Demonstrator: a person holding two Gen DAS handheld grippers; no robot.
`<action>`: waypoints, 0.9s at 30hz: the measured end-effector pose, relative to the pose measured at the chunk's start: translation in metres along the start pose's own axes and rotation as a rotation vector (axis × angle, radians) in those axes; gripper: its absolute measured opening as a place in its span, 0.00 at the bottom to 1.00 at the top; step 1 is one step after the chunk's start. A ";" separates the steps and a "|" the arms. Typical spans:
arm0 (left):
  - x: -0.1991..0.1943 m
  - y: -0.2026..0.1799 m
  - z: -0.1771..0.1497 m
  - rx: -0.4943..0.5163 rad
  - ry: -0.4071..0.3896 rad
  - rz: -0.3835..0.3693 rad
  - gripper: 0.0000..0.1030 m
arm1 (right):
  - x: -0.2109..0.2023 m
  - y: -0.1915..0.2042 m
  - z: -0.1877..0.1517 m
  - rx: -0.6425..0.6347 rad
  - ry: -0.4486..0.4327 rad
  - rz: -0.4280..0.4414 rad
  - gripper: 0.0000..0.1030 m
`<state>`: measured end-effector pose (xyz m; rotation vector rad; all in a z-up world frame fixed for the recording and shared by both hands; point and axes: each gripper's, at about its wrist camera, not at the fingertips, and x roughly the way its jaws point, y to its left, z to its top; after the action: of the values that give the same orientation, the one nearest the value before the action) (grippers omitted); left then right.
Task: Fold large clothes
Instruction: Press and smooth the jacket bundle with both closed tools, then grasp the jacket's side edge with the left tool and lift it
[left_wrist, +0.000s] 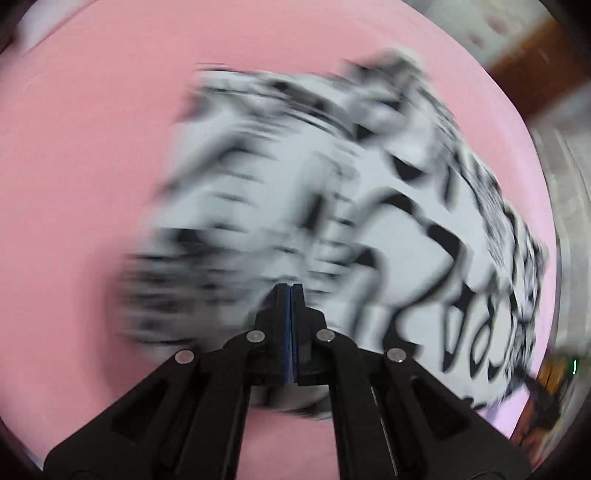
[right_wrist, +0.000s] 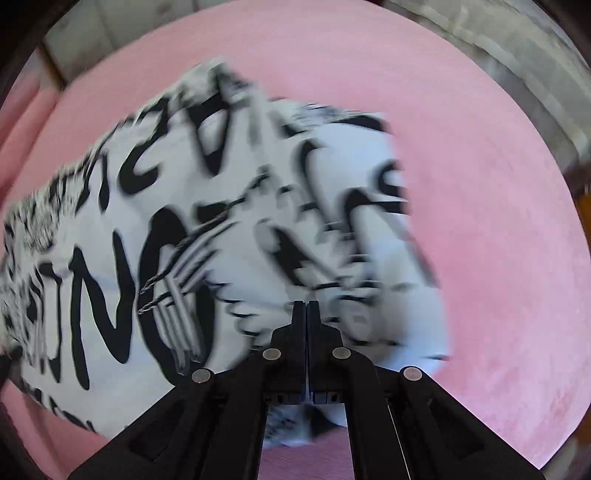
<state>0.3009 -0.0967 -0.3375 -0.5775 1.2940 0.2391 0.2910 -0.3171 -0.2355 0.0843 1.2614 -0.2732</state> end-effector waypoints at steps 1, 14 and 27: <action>-0.006 0.012 0.001 -0.056 -0.016 -0.015 0.01 | -0.009 -0.002 0.002 -0.003 -0.018 -0.043 0.00; -0.026 0.059 -0.030 -0.299 -0.040 -0.092 0.01 | -0.032 0.163 0.041 -0.080 0.024 0.467 0.00; -0.042 0.100 -0.082 -0.406 0.075 -0.167 0.02 | 0.045 0.236 0.018 -0.156 0.193 0.351 0.00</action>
<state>0.1729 -0.0500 -0.3372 -1.0431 1.2680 0.3475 0.3794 -0.1000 -0.2934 0.1993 1.4294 0.1403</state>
